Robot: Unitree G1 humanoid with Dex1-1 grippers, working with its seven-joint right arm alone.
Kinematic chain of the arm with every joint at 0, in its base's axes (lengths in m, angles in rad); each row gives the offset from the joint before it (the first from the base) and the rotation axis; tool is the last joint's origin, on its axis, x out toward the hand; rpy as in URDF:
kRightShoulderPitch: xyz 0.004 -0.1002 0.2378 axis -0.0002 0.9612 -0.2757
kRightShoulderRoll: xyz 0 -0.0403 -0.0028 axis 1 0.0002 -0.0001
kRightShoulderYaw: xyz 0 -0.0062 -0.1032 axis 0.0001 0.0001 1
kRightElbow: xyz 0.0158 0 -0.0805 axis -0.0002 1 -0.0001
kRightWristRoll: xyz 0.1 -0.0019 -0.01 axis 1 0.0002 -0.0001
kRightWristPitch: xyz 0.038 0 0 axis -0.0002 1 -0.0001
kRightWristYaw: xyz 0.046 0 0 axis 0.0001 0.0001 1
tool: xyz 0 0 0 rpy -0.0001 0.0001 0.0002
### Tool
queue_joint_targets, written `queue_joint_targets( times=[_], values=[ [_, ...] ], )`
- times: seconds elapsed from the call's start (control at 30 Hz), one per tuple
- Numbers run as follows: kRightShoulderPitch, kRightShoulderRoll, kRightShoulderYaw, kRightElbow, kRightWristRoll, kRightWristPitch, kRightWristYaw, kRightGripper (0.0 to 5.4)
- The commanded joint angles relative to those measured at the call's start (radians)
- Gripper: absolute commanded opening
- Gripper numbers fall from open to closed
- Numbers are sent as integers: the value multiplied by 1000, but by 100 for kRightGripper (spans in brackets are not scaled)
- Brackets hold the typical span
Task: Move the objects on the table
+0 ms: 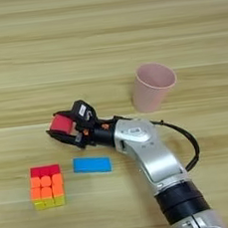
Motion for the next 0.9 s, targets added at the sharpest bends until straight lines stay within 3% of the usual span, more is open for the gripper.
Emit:
queue_joint_targets(
  times=[0.03, 0.43, 0.87, 0.9],
  values=[
    [-66, -7, 24, -22, -18, -23, 6, 226],
    [-32, -17, 68, -56, -19, -10, 73, 226],
    [-25, -15, 71, -42, -36, -14, 78, 226],
    [-24, -16, 72, -42, -37, -15, 79, 255]
  ],
)
